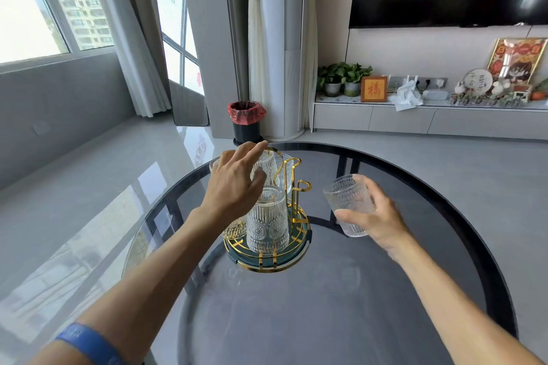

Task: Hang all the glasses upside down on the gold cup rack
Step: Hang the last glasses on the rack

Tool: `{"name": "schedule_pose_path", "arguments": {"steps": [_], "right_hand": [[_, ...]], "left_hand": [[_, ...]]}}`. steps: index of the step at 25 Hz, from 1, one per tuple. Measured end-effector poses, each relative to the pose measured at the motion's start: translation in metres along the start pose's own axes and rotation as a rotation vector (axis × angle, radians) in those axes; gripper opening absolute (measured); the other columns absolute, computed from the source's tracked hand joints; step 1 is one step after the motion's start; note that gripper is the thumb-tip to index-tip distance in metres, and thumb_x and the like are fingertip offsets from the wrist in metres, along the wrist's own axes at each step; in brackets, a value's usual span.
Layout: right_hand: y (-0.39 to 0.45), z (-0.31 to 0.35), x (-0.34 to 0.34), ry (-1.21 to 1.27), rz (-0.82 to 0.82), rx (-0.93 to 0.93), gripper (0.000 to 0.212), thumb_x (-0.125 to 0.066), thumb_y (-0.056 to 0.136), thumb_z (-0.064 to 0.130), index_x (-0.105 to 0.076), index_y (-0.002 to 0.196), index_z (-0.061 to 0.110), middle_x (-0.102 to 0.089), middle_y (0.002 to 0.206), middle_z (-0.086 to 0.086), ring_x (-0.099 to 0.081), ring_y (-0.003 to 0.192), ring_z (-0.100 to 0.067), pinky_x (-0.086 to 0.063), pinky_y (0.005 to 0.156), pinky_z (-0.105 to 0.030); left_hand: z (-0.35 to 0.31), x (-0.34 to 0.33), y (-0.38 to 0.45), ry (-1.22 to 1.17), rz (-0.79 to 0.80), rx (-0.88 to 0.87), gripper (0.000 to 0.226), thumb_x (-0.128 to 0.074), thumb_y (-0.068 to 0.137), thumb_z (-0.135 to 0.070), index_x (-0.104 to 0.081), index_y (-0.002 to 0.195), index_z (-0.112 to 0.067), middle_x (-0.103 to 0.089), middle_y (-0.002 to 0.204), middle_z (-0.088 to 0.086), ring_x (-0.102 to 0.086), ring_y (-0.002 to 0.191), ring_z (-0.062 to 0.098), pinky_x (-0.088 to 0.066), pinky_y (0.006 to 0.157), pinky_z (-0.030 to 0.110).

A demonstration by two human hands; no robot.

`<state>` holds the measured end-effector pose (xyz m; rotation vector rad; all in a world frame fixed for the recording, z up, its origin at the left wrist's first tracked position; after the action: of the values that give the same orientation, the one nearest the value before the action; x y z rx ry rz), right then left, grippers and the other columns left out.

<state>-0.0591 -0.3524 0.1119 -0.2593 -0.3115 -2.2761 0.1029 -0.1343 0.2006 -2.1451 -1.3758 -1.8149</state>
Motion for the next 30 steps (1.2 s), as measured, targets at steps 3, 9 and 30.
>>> {"name": "schedule_pose_path", "arguments": {"steps": [3,9,30], "right_hand": [[0.004,0.069,0.006,-0.366,0.159,0.160,0.075,-0.086,0.046,0.051,-0.051,0.113,0.044,-0.062,0.114,0.004,-0.060,0.100,-0.008,-0.049,0.081,-0.032],[0.012,0.140,-0.048,-0.893,0.390,0.367,0.093,-0.085,0.050,0.057,-0.049,0.134,0.040,-0.048,0.113,0.005,-0.050,0.101,-0.016,-0.042,0.081,-0.032],[0.016,0.101,-0.073,-0.429,0.413,0.362,0.025,-0.074,0.064,0.053,-0.074,0.077,0.032,-0.072,0.102,0.016,-0.062,0.105,-0.002,-0.046,0.093,-0.033]], "left_hand": [[-0.002,-0.002,-0.002,0.006,-0.011,0.010,0.056,-0.040,0.093,-0.035,-0.037,0.148,-0.024,-0.048,0.149,0.004,-0.044,0.129,0.035,-0.038,0.101,0.050],[-0.001,0.001,-0.003,0.035,0.005,0.018,0.053,-0.046,0.096,-0.032,-0.037,0.148,-0.025,-0.047,0.149,0.004,-0.043,0.130,0.033,-0.037,0.103,0.049],[-0.008,0.001,0.020,-0.011,0.033,0.037,0.038,-0.052,0.091,-0.037,-0.054,0.122,-0.015,-0.065,0.122,0.010,-0.056,0.113,0.031,-0.044,0.090,0.043]]}}
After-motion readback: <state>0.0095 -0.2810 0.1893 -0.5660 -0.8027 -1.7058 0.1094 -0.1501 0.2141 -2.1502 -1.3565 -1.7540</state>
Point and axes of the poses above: each hand's wrist, its own y-axis towards the middle knuckle, its own x-axis out of the back of the hand, z = x × y, the point moved 7 cm from there along y, towards the middle knuckle
